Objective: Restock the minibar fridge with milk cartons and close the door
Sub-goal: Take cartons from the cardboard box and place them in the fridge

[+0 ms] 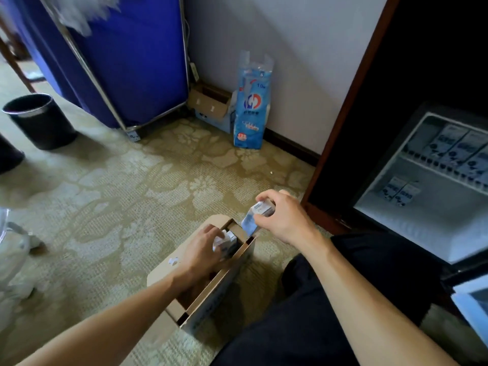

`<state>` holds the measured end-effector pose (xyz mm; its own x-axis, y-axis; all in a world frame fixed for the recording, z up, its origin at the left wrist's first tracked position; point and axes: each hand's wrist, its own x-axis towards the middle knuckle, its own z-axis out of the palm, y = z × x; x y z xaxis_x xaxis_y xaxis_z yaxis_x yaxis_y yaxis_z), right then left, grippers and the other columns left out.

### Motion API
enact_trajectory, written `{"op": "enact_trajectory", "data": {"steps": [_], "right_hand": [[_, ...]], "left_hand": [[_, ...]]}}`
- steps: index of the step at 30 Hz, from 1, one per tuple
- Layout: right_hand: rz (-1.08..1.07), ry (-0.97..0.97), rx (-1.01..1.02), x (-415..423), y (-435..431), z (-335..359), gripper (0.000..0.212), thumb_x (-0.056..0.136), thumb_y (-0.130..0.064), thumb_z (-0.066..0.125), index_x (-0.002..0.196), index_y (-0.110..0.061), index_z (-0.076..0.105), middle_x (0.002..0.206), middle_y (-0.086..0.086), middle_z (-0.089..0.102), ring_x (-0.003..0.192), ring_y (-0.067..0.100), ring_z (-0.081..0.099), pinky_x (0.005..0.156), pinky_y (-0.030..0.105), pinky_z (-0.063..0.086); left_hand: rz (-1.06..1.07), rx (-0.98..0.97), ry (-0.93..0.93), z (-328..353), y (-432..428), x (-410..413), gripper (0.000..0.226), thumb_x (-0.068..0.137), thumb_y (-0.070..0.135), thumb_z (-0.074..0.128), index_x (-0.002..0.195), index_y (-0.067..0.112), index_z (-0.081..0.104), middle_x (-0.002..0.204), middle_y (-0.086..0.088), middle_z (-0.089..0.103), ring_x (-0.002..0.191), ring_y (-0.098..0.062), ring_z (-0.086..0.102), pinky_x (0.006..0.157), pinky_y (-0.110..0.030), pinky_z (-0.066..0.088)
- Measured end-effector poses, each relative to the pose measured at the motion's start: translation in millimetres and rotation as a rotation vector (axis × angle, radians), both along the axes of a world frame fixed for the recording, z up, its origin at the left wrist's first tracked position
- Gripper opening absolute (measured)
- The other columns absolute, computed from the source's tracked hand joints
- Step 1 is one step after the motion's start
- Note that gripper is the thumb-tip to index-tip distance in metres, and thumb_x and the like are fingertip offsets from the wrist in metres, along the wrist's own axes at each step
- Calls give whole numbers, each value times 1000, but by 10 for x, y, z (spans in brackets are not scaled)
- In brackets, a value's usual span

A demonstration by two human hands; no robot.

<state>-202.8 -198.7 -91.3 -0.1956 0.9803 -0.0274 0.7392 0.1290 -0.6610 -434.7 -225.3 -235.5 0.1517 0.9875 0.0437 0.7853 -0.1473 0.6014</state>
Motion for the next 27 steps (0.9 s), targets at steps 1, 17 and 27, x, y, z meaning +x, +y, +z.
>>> {"op": "enact_trajectory", "data": {"steps": [1, 17, 27], "right_hand": [[-19, -2, 7, 83, -2, 67, 37, 81, -30, 74, 117, -30, 64, 108, -6, 52, 84, 3, 55, 62, 8, 36], [-333, -79, 157, 1794, -43, 615, 37, 79, -33, 73, 115, -33, 65, 100, -8, 52, 82, 9, 57, 61, 24, 40], [-474, -199, 92, 2923, -154, 298, 30, 82, -43, 70, 110, -34, 63, 102, -6, 57, 84, 10, 56, 67, 27, 47]], "left_hand": [[-24, 23, -20, 121, 11, 22, 25, 85, 15, 67, 104, 29, 63, 117, 13, 57, 103, -8, 56, 85, -25, 51], [-394, 226, -245, 1481, 709, 1675, 16, 86, 23, 65, 101, 30, 63, 106, 15, 57, 98, -9, 59, 74, -37, 59], [-608, 148, -145, 1536, 1186, 3071, 21, 84, 13, 68, 102, 23, 64, 109, 10, 59, 100, -4, 57, 78, -17, 51]]}}
